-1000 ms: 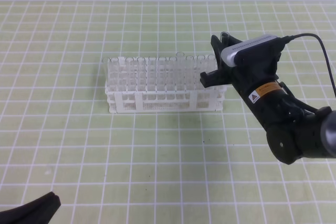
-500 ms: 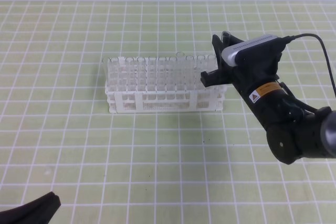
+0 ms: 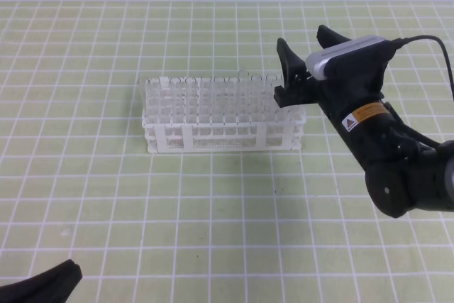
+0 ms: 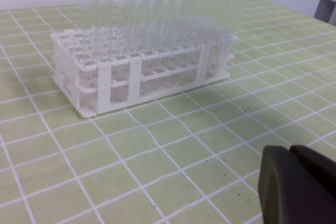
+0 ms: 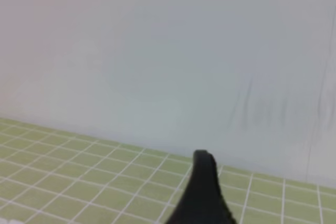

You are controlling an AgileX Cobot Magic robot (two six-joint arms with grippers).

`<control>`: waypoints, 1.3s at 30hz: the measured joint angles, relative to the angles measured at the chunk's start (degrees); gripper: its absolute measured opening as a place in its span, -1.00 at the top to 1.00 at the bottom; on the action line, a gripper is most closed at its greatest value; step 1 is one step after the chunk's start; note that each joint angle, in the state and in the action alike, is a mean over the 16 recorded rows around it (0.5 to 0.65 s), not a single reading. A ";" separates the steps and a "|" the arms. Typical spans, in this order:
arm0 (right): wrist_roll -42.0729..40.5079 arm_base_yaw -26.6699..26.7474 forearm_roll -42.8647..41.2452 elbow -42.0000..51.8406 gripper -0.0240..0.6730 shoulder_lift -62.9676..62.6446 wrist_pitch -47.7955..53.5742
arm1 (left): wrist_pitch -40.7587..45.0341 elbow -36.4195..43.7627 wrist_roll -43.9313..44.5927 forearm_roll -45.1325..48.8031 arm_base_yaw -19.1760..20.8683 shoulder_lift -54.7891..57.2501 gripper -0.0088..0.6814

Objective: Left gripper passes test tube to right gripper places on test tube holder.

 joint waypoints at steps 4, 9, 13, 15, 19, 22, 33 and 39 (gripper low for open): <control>-0.10 0.00 0.00 1.75 -0.46 -3.68 0.47 | 0.05 -0.06 0.00 -0.01 0.00 -0.03 0.98; -0.18 0.00 0.00 4.94 -0.26 -11.15 3.83 | 0.10 -0.13 0.00 -0.02 0.00 -0.05 0.98; -0.20 0.00 0.00 7.89 0.07 -19.29 9.09 | 0.10 -0.13 0.00 -0.02 0.00 -0.05 0.98; -0.21 0.00 0.00 9.19 0.24 -23.81 12.73 | 0.10 -0.13 0.00 -0.02 0.00 -0.05 0.98; -0.17 0.00 -0.03 11.26 0.60 -33.06 21.94 | 0.00 0.00 0.00 0.00 0.00 0.00 0.98; -0.14 0.00 -0.05 12.40 0.81 -39.47 29.03 | -0.10 0.13 0.00 0.02 0.00 0.05 0.98; -0.13 -0.10 -0.08 14.16 0.97 -52.71 42.47 | -0.20 0.25 0.00 0.04 -0.01 0.13 0.98; -0.40 -0.32 -0.16 14.37 0.97 -54.70 44.96 | -0.15 0.19 0.00 0.03 -0.01 0.10 0.98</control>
